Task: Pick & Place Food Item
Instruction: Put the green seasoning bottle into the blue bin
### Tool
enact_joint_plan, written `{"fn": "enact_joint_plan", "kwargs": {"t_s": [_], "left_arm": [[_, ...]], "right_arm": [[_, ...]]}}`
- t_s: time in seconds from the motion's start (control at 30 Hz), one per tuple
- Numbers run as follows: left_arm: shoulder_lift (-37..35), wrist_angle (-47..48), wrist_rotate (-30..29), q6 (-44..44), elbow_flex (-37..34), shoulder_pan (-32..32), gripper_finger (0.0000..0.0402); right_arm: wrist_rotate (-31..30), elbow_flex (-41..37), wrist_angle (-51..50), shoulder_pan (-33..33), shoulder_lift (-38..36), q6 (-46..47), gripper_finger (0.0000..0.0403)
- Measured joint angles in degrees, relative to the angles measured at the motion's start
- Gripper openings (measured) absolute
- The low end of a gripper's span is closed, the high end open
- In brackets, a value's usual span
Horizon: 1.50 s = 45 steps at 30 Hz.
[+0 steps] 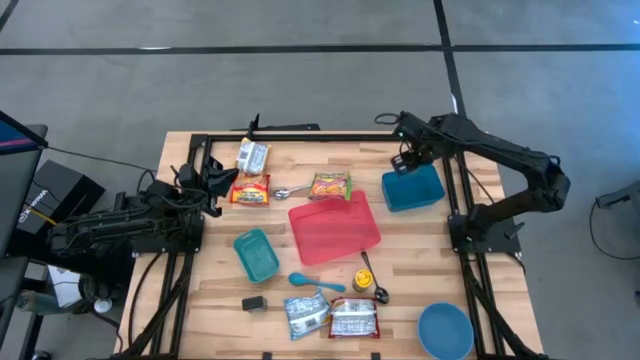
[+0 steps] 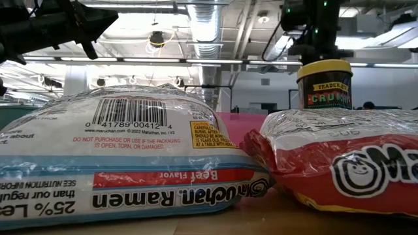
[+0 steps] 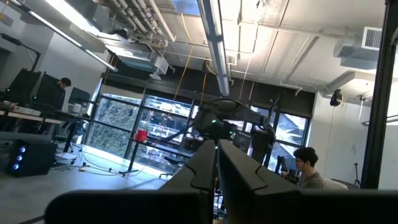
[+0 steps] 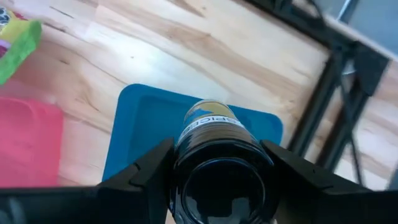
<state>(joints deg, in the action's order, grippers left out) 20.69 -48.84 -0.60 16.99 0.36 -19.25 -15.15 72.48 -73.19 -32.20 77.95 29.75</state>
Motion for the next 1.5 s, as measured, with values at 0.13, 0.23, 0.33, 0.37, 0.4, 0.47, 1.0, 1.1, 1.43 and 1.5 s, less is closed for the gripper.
{"fn": "enact_joint_plan", "kwargs": {"t_s": [0.13,0.23,0.33,0.37,0.4,0.47,1.0,1.1,1.43,1.5], "left_arm": [[0.0,0.0,0.0,0.0,0.0,0.0,0.0012],[0.0,-0.02,0.0,0.0,0.0,0.0,0.0012],[0.0,-0.02,-0.01,0.0,0.01,0.0,0.0012],[0.0,-0.02,0.0,0.0,0.0,0.0,0.0012],[0.01,-0.02,0.0,0.0,0.01,0.0,0.0012],[0.02,-0.02,-0.01,0.0,0.0,0.0,0.0012],[0.0,0.0,0.0,0.0,0.0,0.0,0.0012],[0.0,0.0,0.0,0.0,0.0,0.0,0.0012],[0.02,0.39,0.0,0.0,0.0,0.0,0.0012],[0.02,0.39,0.0,0.0,0.0,0.02,0.0012]], "right_arm": [[4.5,-4.42,5.18,-3.32,0.02,-3.06,0.0198],[6.32,-7.43,8.28,-4.38,0.02,-3.41,0.0198],[6.36,-9.17,10.26,-4.16,0.03,-3.42,0.0198],[6.49,-9.61,11.55,-3.86,0.02,-3.42,0.0198],[6.55,-10.14,12.92,-3.63,0.02,-3.4,0.0198],[6.89,-11.17,14.58,-3.19,0.02,-3.42,0.0198],[6.81,-12.82,9.47,-3.49,0.04,-4.29,0.0198],[5.94,-12.82,8.9,-5.27,0.04,-4.78,0.0198],[9.24,-16.62,12.69,-8.99,-0.01,-6.67,0.0198],[9.41,-18.74,13.12,-9.72,-0.07,-7.53,0.0198]]}}
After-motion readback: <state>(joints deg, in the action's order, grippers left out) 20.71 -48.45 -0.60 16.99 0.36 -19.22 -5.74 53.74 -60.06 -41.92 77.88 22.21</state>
